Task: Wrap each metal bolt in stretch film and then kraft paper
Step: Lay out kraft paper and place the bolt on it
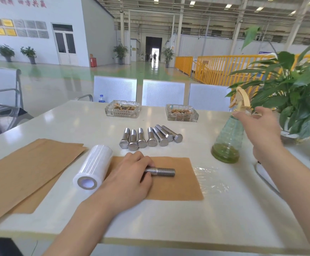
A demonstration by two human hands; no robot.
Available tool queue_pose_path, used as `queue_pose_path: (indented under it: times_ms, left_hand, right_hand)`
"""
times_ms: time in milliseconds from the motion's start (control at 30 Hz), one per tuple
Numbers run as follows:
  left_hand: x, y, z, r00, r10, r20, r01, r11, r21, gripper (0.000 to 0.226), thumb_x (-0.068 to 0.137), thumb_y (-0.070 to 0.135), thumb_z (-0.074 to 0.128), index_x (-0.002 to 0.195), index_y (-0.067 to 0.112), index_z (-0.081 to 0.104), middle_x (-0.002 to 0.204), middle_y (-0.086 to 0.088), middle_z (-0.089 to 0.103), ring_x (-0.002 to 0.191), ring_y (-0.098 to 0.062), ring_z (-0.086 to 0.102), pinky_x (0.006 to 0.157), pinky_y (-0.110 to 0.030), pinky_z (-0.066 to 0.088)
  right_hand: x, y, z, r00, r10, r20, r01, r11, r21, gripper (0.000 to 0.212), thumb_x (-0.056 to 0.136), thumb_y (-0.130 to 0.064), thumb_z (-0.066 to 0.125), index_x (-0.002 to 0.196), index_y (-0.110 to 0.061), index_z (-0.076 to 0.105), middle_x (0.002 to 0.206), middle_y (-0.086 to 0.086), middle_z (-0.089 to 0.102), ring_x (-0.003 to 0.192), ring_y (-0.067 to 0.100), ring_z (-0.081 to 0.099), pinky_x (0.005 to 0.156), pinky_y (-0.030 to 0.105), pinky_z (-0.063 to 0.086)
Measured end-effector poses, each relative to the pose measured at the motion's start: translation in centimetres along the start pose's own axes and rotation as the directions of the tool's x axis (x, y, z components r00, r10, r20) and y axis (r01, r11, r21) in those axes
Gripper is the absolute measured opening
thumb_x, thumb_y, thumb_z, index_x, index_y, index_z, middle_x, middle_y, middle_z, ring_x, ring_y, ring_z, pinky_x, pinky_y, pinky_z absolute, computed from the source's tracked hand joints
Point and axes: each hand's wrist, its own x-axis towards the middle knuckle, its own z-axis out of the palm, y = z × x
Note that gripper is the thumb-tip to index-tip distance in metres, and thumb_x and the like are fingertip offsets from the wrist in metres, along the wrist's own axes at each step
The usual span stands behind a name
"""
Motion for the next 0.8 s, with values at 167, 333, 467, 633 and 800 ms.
queue_pose_path:
  times_ms: [167, 333, 467, 633, 800]
  left_hand:
    - [0.0, 0.1, -0.1, 1.0, -0.006, 0.025, 0.006, 1.0, 0.005, 0.03, 0.091, 0.017, 0.048, 0.117, 0.029, 0.059, 0.105, 0.012, 0.051, 0.104, -0.012, 0.045, 0.094, -0.031, 0.041]
    - [0.0, 0.1, -0.2, 0.999, -0.012, 0.035, 0.011, 1.0, 0.011, 0.034, 0.089, 0.015, 0.048, 0.118, 0.029, 0.059, 0.106, 0.012, 0.051, 0.105, -0.012, 0.046, 0.093, -0.03, 0.041]
    - [0.0, 0.1, -0.2, 0.999, -0.014, 0.036, 0.013, 1.0, 0.016, 0.034, 0.09, 0.016, 0.049, 0.119, 0.03, 0.06, 0.106, 0.013, 0.051, 0.104, -0.012, 0.046, 0.093, -0.03, 0.041]
    - [0.0, 0.5, -0.4, 0.999, -0.034, -0.016, 0.034, 0.999, -0.005, 0.031, 0.093, 0.021, 0.044, 0.115, 0.03, 0.064, 0.109, 0.015, 0.056, 0.107, -0.012, 0.051, 0.089, -0.033, 0.045]
    - [-0.1, 1.3, -1.9, 0.968, -0.024, -0.249, 0.023, 1.0, -0.01, 0.037, 0.084, 0.014, 0.039, 0.103, 0.021, 0.071, 0.101, 0.008, 0.065, 0.1, -0.022, 0.061, 0.081, -0.042, 0.052]
  right_hand:
    - [1.7, 0.8, 0.8, 0.973, 0.08, 0.215, -0.093, 0.994, 0.051, 0.06, 0.082, -0.039, 0.082, 0.135, -0.023, 0.059, 0.117, -0.001, 0.069, 0.106, 0.019, 0.065, 0.089, 0.036, 0.047]
    - [0.8, 0.4, 0.8, 0.958, 0.001, 0.286, -0.012, 0.999, 0.034, 0.033, 0.083, -0.03, 0.079, 0.112, -0.028, 0.064, 0.095, -0.004, 0.067, 0.078, 0.015, 0.062, 0.074, 0.035, 0.049]
    - [-1.9, -0.1, 0.2, 0.942, -0.05, 0.332, 0.03, 0.997, 0.065, 0.035, 0.087, -0.024, 0.074, 0.117, -0.027, 0.057, 0.093, -0.003, 0.062, 0.078, 0.015, 0.06, 0.069, 0.033, 0.045]
    - [-7.3, -3.2, -1.8, 0.838, -0.21, 0.504, 0.152, 0.976, 0.155, 0.041, 0.085, -0.019, 0.072, 0.119, -0.042, 0.069, 0.115, -0.01, 0.07, 0.081, 0.015, 0.066, 0.085, 0.039, 0.052]
    - [-12.0, -6.5, -4.2, 0.676, -0.178, 0.715, 0.056, 0.98, 0.191, 0.031, 0.089, -0.009, 0.067, 0.114, -0.027, 0.074, 0.114, 0.0, 0.074, 0.068, 0.019, 0.066, 0.075, 0.034, 0.053]
